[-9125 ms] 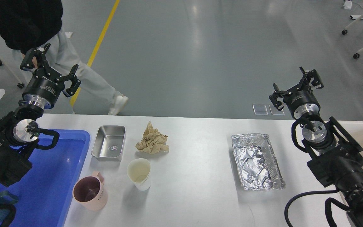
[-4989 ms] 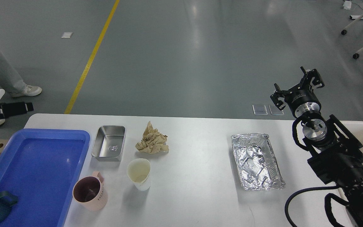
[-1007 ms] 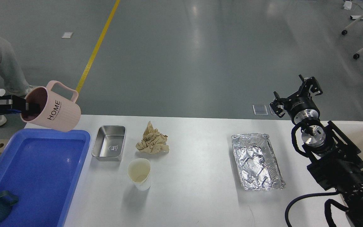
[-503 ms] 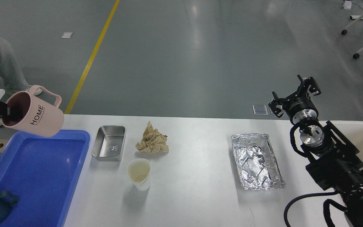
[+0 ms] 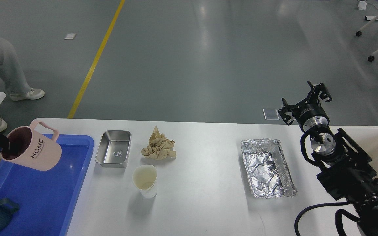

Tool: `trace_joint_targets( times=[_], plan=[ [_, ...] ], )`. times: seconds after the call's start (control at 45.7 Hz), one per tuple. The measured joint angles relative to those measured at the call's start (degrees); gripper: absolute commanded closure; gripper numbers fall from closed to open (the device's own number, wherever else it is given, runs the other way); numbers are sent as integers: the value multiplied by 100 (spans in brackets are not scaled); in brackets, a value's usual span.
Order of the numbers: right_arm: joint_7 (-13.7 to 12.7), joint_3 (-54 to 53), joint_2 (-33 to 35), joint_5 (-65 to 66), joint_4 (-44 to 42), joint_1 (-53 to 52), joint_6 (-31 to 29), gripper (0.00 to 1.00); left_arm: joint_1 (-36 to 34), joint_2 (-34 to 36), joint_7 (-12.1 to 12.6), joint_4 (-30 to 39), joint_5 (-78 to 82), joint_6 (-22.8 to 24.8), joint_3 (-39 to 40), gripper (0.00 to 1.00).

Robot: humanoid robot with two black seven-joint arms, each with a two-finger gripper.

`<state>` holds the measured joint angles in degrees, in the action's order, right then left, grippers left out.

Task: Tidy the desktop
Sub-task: 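Lower the pink mug into the blue bin and open the left gripper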

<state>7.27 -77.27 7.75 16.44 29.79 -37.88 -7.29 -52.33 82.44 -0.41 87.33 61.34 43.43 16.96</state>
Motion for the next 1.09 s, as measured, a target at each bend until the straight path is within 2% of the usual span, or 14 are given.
trace_joint_targets(
  times=[0.197,0.241,0.481,0.722,1.094],
  plan=[
    [-4,1,-1,9,-12,0,-1,0,31,-308,-12,-235,26,-425,-786,96],
    [-5,2,6,9,-22,0,-1,0,49,-416,-13,-314,32,-665,-1157,96],
    [-6,5,25,9,-52,0,-9,0,63,-538,-55,-400,35,-1131,-1993,96],
    [-6,9,18,9,-53,0,-9,0,120,-728,-72,-527,31,-1414,-2406,96],
    [-6,10,43,9,-61,9,-10,0,768,-1149,-184,-808,35,-1764,-2457,95]
  ],
)
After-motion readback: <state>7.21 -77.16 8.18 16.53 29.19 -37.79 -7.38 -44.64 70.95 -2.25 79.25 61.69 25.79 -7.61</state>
